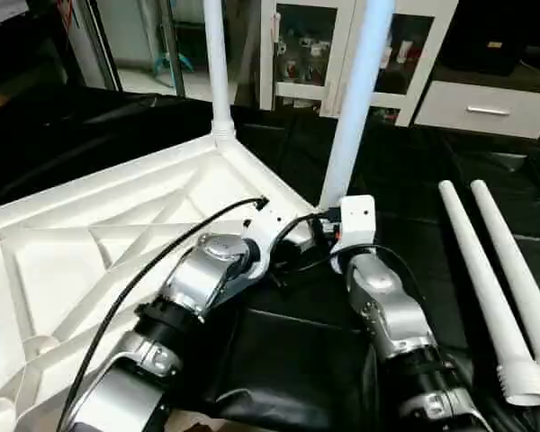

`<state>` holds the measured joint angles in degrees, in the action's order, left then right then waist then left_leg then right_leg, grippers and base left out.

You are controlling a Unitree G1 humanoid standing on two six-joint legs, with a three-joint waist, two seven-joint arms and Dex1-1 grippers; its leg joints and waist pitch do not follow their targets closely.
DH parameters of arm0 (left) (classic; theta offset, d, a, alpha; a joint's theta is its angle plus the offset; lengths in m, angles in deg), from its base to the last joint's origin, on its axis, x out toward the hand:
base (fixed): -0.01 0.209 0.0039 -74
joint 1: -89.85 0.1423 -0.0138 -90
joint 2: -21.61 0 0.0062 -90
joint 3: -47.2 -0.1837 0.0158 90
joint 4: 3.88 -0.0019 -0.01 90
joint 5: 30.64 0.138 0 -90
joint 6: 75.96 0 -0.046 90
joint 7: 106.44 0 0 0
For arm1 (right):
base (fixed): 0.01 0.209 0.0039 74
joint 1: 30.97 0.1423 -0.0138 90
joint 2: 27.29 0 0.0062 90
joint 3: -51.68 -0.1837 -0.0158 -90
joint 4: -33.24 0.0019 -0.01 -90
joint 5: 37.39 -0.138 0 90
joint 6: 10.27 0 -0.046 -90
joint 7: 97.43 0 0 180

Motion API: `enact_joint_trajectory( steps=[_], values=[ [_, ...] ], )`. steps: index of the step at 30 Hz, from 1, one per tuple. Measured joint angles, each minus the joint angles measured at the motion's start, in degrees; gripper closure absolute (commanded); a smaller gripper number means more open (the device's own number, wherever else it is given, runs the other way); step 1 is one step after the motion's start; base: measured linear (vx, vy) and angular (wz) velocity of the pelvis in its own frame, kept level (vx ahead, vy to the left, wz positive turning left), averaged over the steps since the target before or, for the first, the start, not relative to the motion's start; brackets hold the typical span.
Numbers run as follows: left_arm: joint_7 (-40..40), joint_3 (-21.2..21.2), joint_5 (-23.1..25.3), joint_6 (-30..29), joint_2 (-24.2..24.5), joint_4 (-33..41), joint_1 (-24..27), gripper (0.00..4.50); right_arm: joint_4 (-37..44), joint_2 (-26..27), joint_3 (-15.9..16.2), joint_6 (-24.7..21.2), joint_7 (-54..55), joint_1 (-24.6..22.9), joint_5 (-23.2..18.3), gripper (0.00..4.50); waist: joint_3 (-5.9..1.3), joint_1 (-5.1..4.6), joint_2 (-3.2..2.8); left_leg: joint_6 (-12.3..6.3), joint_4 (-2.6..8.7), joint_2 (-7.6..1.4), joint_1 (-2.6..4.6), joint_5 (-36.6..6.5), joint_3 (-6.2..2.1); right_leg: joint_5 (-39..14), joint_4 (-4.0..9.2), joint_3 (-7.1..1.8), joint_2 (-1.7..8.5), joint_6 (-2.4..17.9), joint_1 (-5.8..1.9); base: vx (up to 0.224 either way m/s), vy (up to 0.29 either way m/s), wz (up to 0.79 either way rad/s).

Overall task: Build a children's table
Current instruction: Rotate leg to tighten

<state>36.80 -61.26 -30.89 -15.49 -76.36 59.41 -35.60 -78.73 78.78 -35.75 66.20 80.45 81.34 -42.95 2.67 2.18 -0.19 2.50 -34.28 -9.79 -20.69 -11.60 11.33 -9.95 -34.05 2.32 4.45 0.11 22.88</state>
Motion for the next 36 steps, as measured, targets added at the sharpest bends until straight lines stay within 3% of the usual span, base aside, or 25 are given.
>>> enact_joint_trajectory(
  steps=[4, 11, 16, 30, 36],
  values=[
    [-2.0, -1.1, 0.0, -0.2, 1.5, 3.4, 1.4, 4.5, 3.9, -3.1, 0.1, -2.3, -4.9, -1.7, -1.9, 0.66, -0.01, 0.19, -0.02, -0.01, 0.08, -0.05, -0.31, 0.0, 0.0, 0.0, -0.03, 0.08, 0.0, 0.0, 0.24, 0.0, 0.0, 0.0],
    [-7.9, -2.8, -0.8, -1.0, 5.5, 10.0, 4.9, 4.5, 10.8, -13.3, 2.0, -7.3, -22.8, -4.5, -6.8, 0.66, 0.06, 0.3, -0.13, -0.11, 0.13, -0.07, -0.38, -0.1, 0.02, -0.1, 0.0, 0.11, 0.0, 0.0, 0.29, 0.0, 0.0, 0.0],
    [-13.9, -4.1, -2.2, -1.6, 11.4, 16.6, 8.9, 4.5, 16.8, -26.4, 4.2, -8.6, -41.2, -7.5, -10.3, 0.66, 0.1, 0.03, -0.1, -0.1, 0.12, -0.1, -0.26, -0.1, 0.02, -0.1, -0.01, 0.1, -0.01, -0.1, 0.2, 0.0, 0.0, 0.0],
    [-18.8, -6.1, -3.3, -3.4, 14.4, 21.6, 10.5, 4.5, 16.2, -28.4, 5.5, -8.2, -51.6, -6.4, -12.0, 0.66, 0.1, 0.53, 0.0, -0.15, 0.04, -0.1, -0.33, -0.1, 0.02, -0.1, -0.01, 0.12, 0.0, 0.0, 0.21, 0.0, 0.0, 0.0],
    [-19.3, -6.1, -3.4, -3.9, 14.9, 22.0, 10.5, 4.5, 16.1, -28.5, 6.3, -8.1, -52.3, -6.5, -11.5, 1.25, 0.1, 0.53, 0.0, -0.15, -0.02, -0.1, -0.3, -0.1, 0.02, -0.1, -0.04, 0.09, 0.0, 0.0, 0.18, 0.0, 0.0, 0.0]
  ],
)
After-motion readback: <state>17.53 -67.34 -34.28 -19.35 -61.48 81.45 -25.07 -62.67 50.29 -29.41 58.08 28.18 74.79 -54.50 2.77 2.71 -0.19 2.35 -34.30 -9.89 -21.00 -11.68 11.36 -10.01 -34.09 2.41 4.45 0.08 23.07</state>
